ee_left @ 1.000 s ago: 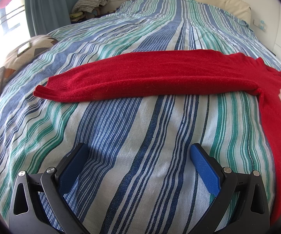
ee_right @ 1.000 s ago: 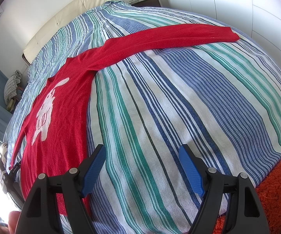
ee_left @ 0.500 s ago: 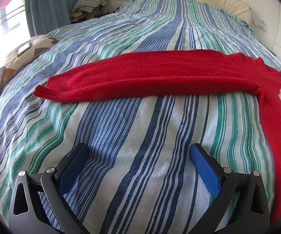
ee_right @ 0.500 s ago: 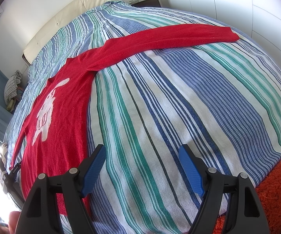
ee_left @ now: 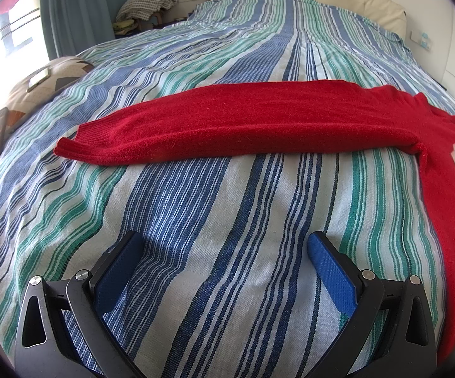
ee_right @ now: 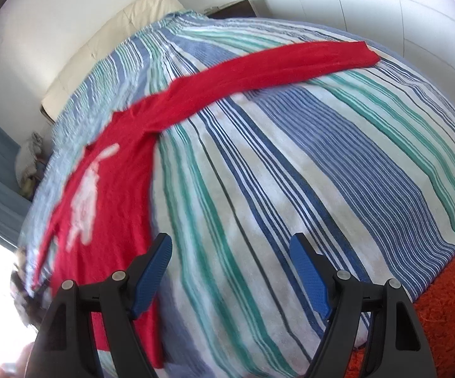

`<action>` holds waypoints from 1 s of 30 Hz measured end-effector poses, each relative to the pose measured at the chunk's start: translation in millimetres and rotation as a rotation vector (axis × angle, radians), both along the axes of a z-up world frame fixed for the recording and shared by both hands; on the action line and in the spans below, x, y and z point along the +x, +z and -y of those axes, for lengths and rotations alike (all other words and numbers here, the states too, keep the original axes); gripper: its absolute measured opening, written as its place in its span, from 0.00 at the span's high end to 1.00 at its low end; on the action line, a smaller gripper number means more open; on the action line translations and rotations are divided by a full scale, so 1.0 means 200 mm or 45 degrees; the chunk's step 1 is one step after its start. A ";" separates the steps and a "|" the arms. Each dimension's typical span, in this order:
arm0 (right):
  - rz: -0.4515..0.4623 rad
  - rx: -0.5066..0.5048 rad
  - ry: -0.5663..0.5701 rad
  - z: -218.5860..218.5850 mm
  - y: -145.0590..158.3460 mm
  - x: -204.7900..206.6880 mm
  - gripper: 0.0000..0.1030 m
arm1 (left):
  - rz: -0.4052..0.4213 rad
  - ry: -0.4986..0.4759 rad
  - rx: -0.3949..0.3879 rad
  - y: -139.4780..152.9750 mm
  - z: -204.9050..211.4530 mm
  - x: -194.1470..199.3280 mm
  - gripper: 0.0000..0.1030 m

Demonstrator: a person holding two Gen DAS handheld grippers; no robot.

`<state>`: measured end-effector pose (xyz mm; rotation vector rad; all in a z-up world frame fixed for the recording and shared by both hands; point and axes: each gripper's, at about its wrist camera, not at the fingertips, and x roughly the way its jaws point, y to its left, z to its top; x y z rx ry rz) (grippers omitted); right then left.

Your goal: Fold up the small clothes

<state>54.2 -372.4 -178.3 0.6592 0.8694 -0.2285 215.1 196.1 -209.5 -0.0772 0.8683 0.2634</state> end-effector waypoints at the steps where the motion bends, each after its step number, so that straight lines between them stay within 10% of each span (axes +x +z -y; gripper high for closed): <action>1: 0.043 0.030 -0.004 0.03 0.03 0.01 0.26 | 0.000 0.000 0.000 0.00 0.00 0.00 0.00; 9: 0.239 0.134 -0.223 0.56 0.14 0.09 0.26 | -0.005 0.001 0.004 0.00 0.01 0.00 0.00; 20: 0.277 0.558 -0.445 1.25 -0.16 0.20 0.34 | -0.019 0.009 0.013 0.00 0.02 0.02 0.00; 22: 0.240 0.583 -0.436 1.27 -0.20 0.29 0.47 | -0.052 0.026 -0.026 0.00 0.01 0.04 0.00; 24: 0.142 0.542 -0.405 1.26 -0.23 0.37 0.96 | -0.094 0.029 -0.064 0.00 -0.01 0.06 0.00; 30: 0.159 0.191 -0.222 1.07 0.19 0.53 0.96 | -0.075 0.029 -0.237 0.20 -0.03 -0.09 0.02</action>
